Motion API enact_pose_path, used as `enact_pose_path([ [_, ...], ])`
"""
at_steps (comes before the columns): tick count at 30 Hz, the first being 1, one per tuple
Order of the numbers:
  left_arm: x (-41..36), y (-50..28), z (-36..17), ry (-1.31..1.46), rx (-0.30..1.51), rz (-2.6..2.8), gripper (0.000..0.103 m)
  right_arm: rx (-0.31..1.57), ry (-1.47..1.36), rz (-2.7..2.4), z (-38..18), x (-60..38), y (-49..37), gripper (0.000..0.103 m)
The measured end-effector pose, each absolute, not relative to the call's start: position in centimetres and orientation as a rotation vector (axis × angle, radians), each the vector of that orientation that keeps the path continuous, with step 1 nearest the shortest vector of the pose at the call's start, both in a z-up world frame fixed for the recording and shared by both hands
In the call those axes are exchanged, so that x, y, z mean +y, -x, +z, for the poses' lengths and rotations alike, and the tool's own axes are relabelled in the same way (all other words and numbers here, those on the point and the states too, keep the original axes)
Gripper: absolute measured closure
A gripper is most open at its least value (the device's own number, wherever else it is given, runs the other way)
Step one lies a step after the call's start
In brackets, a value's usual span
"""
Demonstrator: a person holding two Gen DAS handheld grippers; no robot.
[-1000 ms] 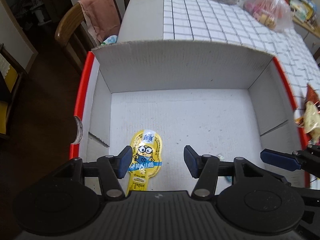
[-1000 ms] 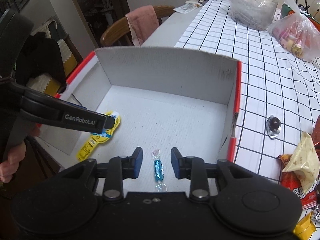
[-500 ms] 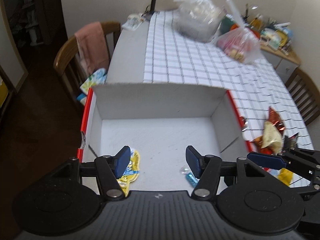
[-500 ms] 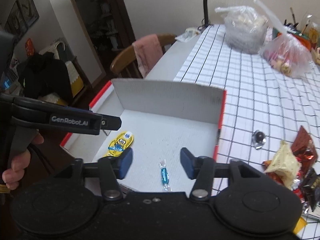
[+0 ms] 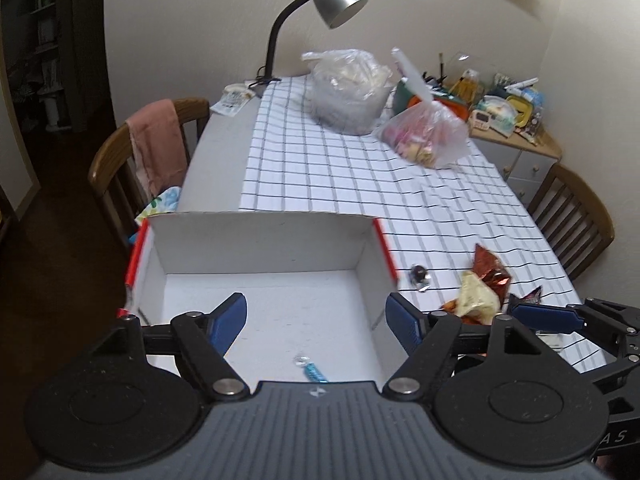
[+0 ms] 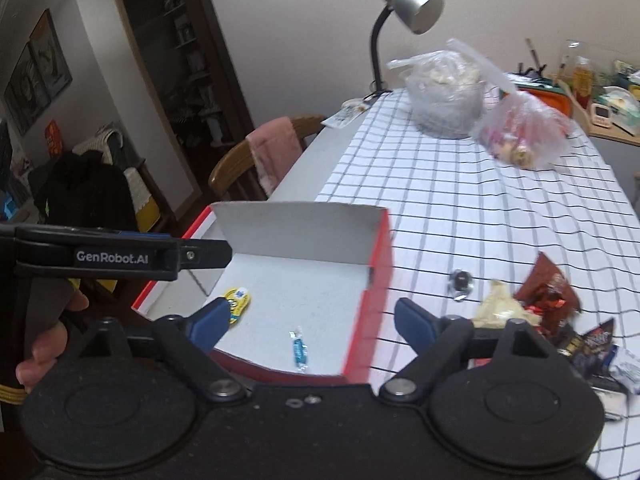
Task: Organize snacks
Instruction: 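Move both grippers back over the snack pile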
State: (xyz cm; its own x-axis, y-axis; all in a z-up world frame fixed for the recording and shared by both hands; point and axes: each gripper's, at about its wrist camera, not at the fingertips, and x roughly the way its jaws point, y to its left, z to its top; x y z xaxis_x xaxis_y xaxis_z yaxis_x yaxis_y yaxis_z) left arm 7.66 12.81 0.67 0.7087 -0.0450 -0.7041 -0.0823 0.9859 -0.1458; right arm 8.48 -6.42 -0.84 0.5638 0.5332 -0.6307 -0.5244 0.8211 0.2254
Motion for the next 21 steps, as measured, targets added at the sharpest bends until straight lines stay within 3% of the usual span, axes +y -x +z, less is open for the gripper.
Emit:
enact_pose_path([
  [4, 10.5, -7.1, 1.0, 0.165, 0.752, 0.013, 0.026, 0.734, -0.036, 0.604, -0.7, -9.4, -8.1, 0.004],
  [8, 8.4, -6.8, 1.2, 0.186, 0.714, 0.001, 0.019, 0.720, -0.029, 0.593, -0.7, -12.4, -7.9, 0.000],
  [21, -1.1, -7.8, -1.1, 0.186, 0.764, -0.096, 0.019, 0.765, 0.043, 0.575, -2.9, -23.4, -8.7, 0.000],
])
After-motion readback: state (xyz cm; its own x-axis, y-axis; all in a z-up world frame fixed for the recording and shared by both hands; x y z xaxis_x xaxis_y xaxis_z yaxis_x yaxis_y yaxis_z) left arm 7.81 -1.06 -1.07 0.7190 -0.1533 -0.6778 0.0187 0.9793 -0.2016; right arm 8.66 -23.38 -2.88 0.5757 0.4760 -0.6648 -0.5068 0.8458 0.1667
